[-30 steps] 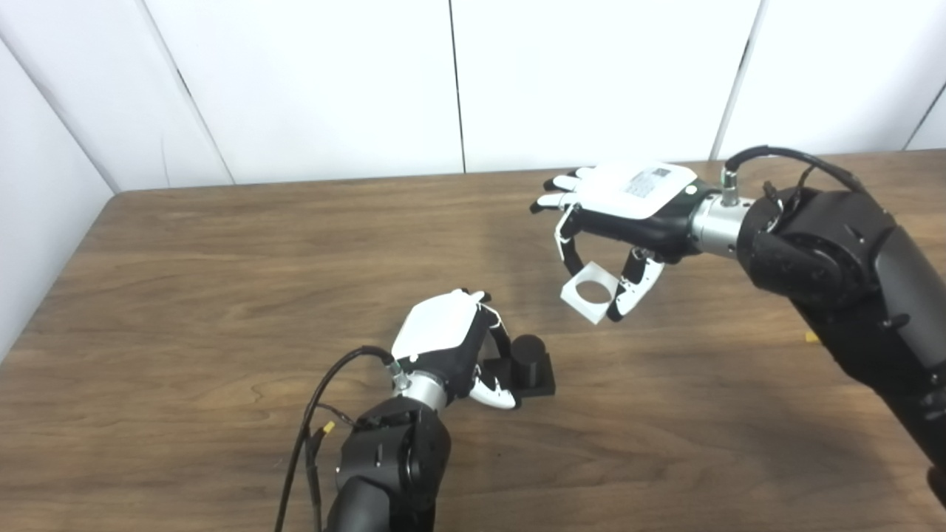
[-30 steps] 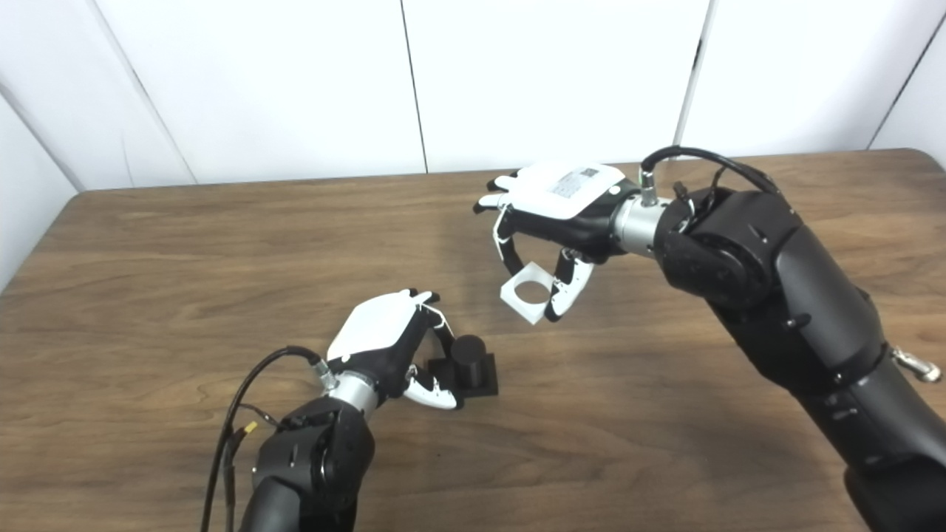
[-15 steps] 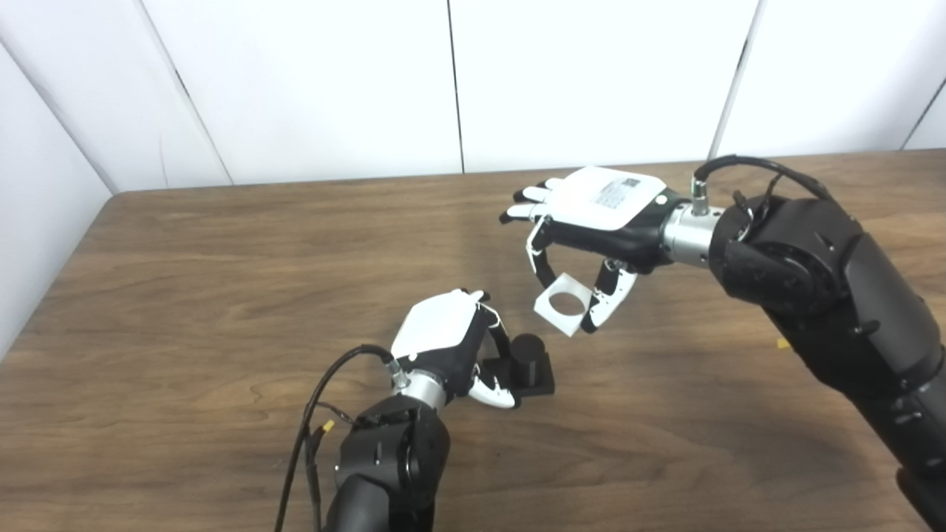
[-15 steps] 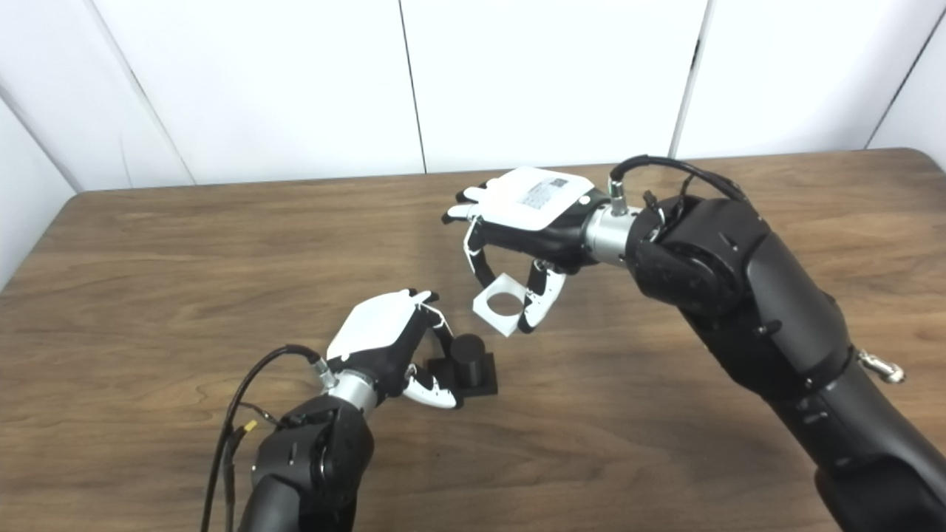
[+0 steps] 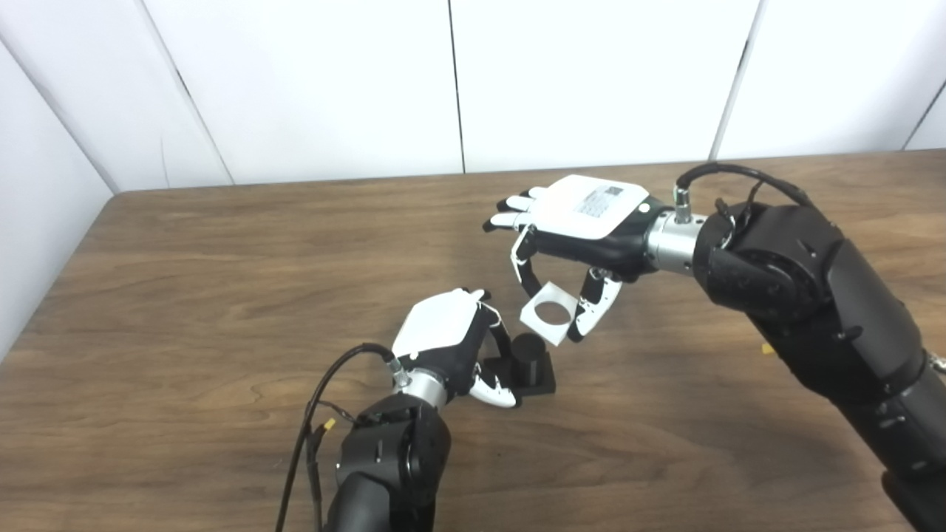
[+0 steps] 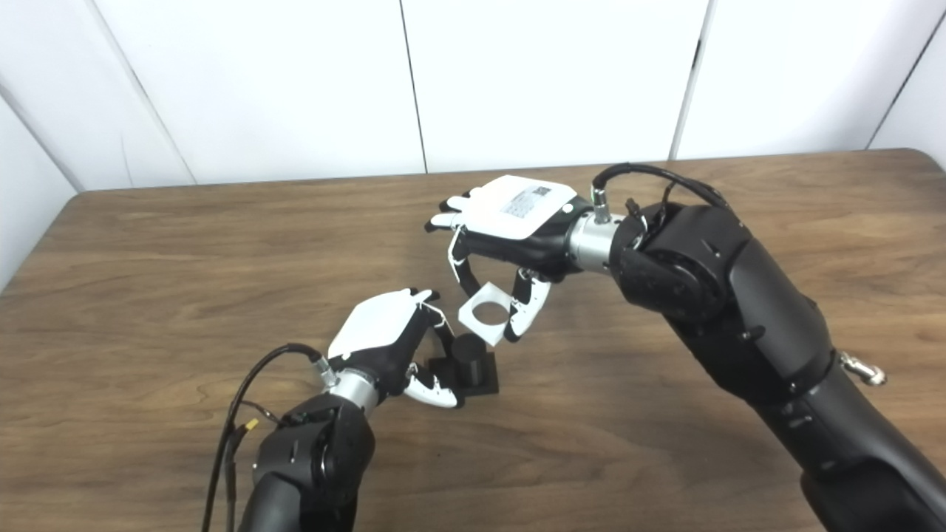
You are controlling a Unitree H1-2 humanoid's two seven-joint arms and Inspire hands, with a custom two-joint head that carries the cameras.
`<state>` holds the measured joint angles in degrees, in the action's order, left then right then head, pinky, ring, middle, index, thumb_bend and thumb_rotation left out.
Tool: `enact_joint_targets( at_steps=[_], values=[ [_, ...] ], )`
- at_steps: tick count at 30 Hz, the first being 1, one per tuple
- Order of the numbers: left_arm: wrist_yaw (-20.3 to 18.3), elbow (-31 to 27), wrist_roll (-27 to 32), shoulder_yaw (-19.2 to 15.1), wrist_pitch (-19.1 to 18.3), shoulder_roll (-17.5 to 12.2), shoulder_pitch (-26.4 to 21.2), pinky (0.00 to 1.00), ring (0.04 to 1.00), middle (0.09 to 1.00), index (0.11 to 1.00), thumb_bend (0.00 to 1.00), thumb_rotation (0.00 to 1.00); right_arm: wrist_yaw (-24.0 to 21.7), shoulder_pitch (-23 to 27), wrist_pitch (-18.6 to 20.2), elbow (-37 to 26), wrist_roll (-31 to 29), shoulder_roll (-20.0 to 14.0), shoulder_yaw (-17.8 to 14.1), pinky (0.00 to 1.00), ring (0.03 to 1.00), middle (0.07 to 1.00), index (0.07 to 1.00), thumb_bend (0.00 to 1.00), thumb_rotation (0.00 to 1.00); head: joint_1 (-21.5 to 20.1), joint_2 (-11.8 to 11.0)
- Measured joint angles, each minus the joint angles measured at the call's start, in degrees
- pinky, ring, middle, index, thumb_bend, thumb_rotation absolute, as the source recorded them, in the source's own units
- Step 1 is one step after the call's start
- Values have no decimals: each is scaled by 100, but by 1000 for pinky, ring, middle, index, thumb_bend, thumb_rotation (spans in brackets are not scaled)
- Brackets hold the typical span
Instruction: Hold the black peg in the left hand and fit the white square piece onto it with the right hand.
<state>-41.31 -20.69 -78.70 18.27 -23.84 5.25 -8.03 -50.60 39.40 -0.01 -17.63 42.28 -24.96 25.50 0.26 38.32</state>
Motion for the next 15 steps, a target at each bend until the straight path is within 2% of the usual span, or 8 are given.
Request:
enact_joint_targets(
  at_steps=[15],
  values=[
    [-79, 0, -24, -26, -18, 35, -5, 1000, 1000, 967, 479, 527, 60, -12, -92, -91, -25, 107, 107, 183, 1000, 1000, 955, 492, 523, 159, 35, 26]
  ],
)
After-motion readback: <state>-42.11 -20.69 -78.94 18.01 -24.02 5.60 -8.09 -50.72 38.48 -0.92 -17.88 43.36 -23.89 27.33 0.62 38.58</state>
